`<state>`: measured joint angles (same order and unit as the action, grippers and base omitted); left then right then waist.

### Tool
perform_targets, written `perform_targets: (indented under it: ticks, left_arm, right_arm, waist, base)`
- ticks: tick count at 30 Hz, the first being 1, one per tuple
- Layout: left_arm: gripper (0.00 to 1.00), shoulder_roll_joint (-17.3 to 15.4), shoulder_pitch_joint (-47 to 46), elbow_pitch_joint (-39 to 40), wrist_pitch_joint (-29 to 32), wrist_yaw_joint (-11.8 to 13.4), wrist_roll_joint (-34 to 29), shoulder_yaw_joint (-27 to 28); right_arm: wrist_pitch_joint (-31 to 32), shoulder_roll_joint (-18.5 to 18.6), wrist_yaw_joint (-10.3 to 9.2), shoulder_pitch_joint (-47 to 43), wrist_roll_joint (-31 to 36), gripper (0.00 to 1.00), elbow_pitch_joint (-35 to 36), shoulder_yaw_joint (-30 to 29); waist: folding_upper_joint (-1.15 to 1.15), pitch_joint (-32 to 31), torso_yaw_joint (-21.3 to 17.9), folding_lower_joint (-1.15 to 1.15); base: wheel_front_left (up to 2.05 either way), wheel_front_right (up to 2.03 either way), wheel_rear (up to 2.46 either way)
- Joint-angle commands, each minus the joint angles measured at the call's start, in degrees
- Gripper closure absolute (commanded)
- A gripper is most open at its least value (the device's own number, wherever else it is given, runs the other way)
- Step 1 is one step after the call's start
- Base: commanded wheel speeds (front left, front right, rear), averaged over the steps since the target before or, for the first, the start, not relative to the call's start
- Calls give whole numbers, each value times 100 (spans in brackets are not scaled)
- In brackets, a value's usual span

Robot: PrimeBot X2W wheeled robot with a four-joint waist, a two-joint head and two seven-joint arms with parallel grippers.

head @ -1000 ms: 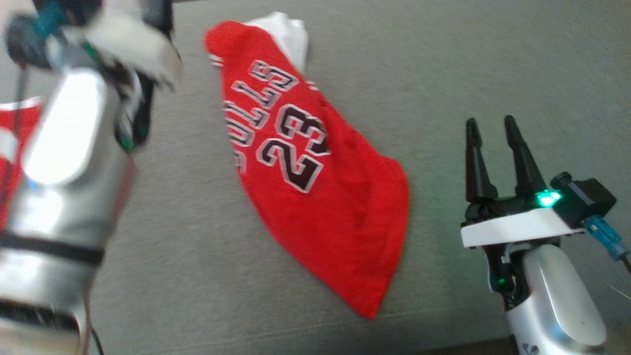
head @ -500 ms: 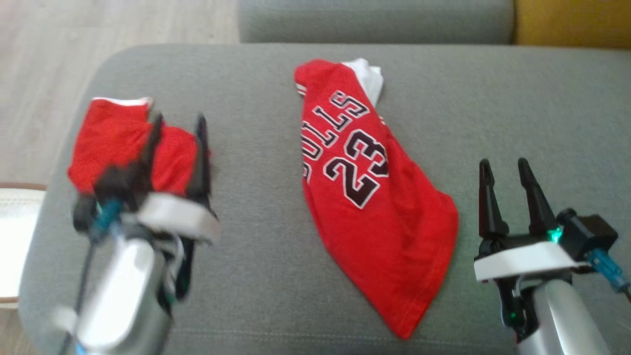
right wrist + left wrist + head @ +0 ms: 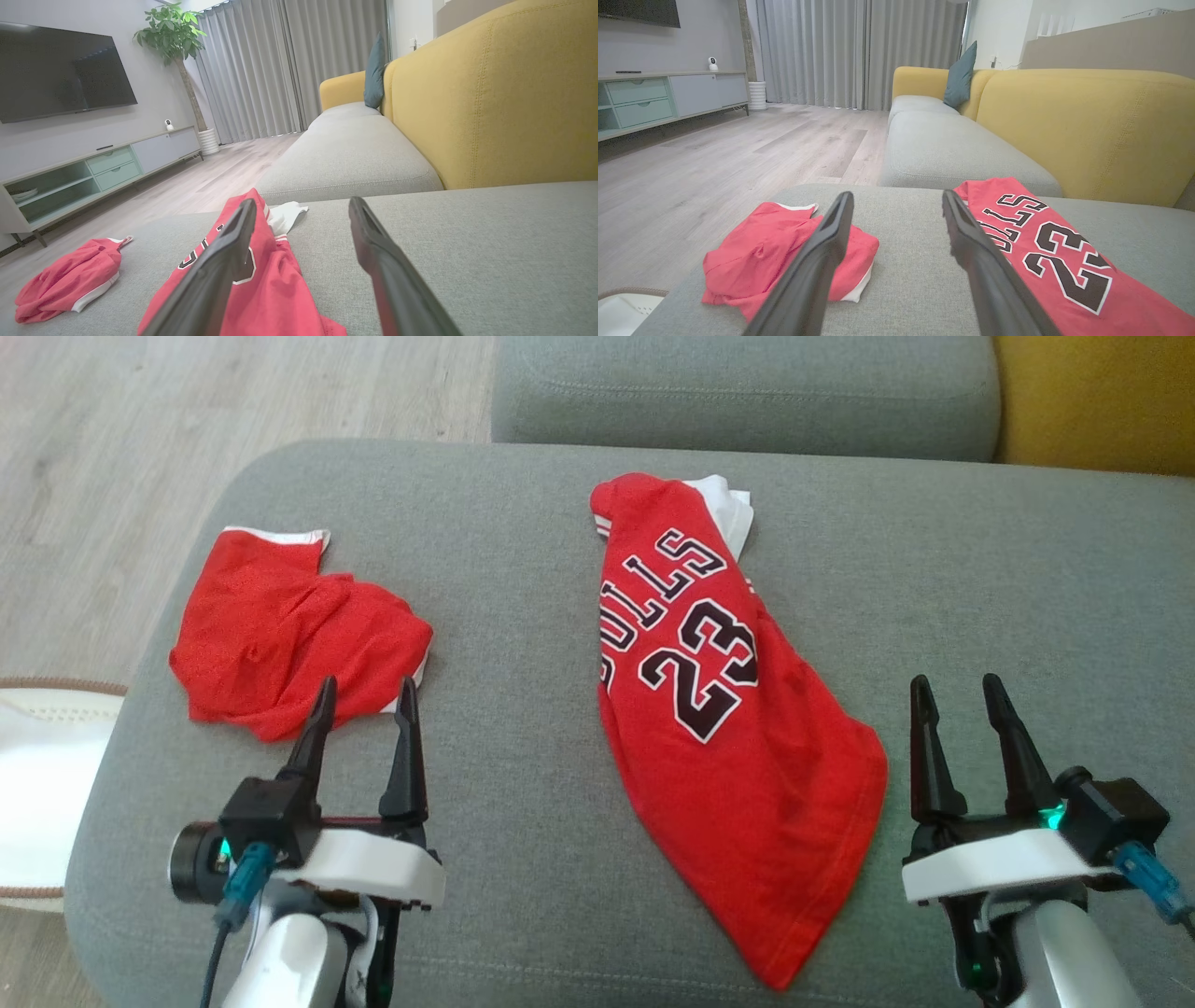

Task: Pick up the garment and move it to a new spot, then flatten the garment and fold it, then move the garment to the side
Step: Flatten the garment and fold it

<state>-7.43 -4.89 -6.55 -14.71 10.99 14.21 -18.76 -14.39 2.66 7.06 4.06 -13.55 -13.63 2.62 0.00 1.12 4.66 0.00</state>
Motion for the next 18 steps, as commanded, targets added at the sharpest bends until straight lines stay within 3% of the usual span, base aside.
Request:
perform_targets:
  ticks: [1, 9, 18]
  left_arm:
    - [0, -3, -287, 219, -29, -33, -61, 253]
    - [0, 158, -369, 138, -29, -299, -250, 331]
    - [0, 278, -615, 38, -29, -523, -408, 366]
  right_arm:
    - [-61, 21, 43, 154, 35, 0, 203, 103]
    - [-61, 21, 43, 444, 148, 0, -368, 181]
    - [-61, 21, 43, 1199, 40, 0, -1963, 148]
  waist:
    - [0, 23, 15, 0]
    - [0, 388, 92, 0]
    - [0, 792, 243, 0]
  base:
    - [0, 0, 0]
    - [0, 0, 0]
    - [0, 0, 0]
